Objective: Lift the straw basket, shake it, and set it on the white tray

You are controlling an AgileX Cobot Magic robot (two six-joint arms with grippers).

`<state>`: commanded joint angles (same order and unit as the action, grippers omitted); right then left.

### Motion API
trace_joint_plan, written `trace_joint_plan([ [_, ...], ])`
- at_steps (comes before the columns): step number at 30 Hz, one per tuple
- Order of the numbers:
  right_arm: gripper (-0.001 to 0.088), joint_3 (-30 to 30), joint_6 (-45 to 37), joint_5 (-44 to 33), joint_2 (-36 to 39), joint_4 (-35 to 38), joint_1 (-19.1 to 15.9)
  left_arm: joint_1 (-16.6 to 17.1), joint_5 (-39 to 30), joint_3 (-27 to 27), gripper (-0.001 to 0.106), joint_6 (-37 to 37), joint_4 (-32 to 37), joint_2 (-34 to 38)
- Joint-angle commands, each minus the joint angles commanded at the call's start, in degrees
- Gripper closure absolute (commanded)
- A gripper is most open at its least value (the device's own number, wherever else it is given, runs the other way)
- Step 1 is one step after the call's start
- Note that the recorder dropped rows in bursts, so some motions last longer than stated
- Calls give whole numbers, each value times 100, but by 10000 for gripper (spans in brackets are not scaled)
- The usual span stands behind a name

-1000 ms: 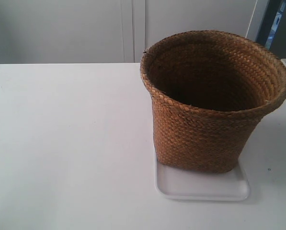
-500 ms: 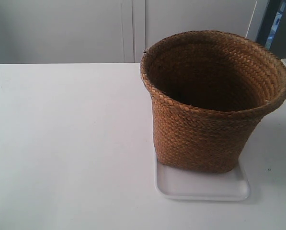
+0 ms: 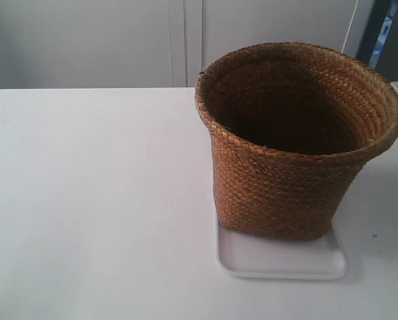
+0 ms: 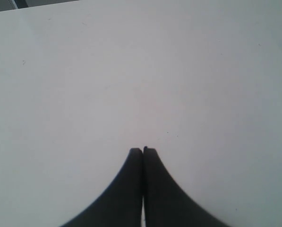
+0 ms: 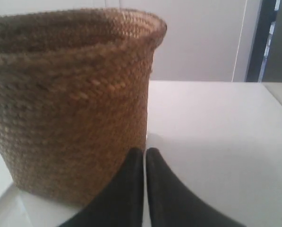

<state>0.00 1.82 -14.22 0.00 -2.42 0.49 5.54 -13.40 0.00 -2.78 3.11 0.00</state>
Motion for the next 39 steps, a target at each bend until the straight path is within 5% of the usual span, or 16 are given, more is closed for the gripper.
trace_joint_plan([
  [2, 834, 0, -19, -526, 0, 0, 0, 0, 0, 0, 1053, 0, 0, 0],
  [7, 834, 0, -546, -523, 0, -23, 0, 0, 0, 0, 1053, 0, 0, 0],
  [39, 834, 0, -549, -538, 0, -23, 0, 0, 0, 0, 1053, 0, 0, 0],
])
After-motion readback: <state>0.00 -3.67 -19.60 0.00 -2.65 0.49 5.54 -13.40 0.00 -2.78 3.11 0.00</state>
